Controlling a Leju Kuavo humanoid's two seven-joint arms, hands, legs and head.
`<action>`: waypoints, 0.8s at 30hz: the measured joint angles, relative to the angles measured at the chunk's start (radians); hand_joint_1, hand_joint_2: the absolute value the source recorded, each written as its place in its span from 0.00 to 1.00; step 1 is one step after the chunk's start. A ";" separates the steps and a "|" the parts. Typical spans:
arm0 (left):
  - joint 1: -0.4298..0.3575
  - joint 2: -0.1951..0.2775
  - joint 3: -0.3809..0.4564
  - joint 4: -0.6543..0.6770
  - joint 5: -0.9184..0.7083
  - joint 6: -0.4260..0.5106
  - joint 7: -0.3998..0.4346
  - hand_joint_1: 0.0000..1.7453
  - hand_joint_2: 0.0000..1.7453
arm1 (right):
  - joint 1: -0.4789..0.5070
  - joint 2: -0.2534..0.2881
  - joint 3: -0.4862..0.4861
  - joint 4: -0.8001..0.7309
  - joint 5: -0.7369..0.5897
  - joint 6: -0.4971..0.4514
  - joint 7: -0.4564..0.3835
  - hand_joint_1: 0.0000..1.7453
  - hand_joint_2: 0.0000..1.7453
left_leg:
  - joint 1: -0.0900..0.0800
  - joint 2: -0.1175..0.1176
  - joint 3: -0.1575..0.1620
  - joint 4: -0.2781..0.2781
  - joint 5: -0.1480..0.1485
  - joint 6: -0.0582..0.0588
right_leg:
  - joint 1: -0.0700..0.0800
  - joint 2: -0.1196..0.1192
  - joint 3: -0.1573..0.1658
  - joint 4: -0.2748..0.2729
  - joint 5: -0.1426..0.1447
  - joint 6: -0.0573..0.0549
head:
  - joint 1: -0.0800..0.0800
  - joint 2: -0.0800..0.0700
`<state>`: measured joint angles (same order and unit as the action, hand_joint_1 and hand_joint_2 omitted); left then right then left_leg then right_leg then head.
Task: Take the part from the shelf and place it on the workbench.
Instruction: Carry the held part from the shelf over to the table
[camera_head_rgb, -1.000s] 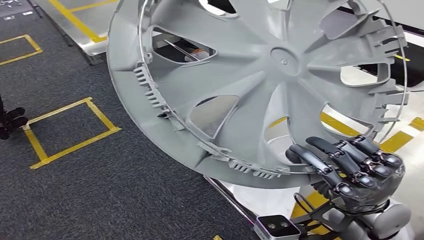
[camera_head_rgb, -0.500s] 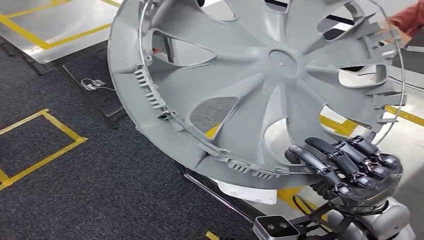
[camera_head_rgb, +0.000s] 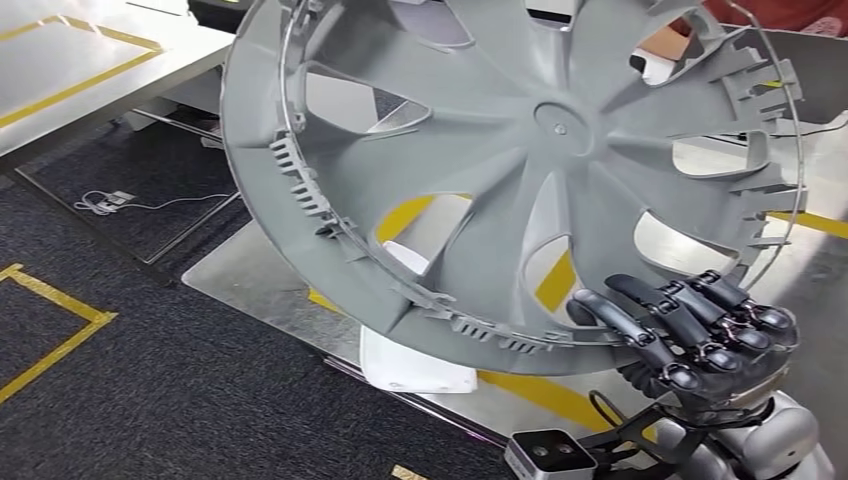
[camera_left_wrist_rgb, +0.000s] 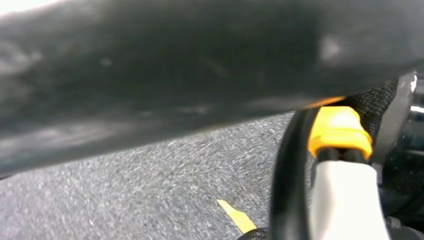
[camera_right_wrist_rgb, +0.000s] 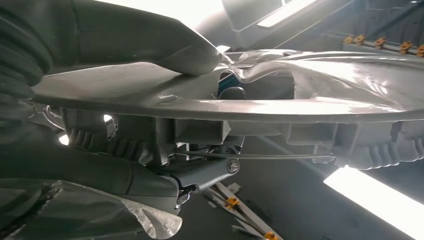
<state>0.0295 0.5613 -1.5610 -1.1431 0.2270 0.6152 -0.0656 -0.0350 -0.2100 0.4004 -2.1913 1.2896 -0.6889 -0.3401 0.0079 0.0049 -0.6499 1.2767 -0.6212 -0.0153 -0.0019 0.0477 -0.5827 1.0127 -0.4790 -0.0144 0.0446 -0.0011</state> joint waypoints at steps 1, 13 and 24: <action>0.000 0.000 0.000 0.000 0.000 0.001 0.000 0.00 0.00 | 0.000 -0.001 0.001 0.000 0.000 0.000 0.002 1.00 1.00 | 0.000 -0.008 0.021 -0.052 0.038 0.005 | 0.001 0.014 0.001 0.000 0.001 0.000 | 0.000 0.000; 0.002 0.003 0.000 -0.007 0.001 0.005 0.002 0.00 0.00 | -0.006 -0.012 0.008 0.002 0.006 0.000 0.017 1.00 1.00 | 0.003 0.010 0.105 -0.287 0.134 0.040 | -0.005 -0.037 -0.143 0.249 -0.120 0.053 | 0.011 0.000; -0.002 0.002 0.000 -0.008 0.001 0.010 0.003 0.00 0.00 | -0.012 -0.018 0.015 0.006 0.010 0.000 0.034 1.00 1.00 | -0.004 0.094 0.117 -0.262 0.100 0.002 | -0.001 -0.095 0.008 -0.007 -0.011 0.022 | 0.008 0.000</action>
<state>0.0279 0.5632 -1.5610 -1.1512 0.2282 0.6249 -0.0628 -0.0474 -0.2277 0.4154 -2.1854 1.2994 -0.6889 -0.3063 0.0044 0.0986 -0.5325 1.0144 -0.5216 -0.0129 -0.0034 -0.0472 -0.5751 1.0058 -0.4902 0.0080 0.0527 -0.0011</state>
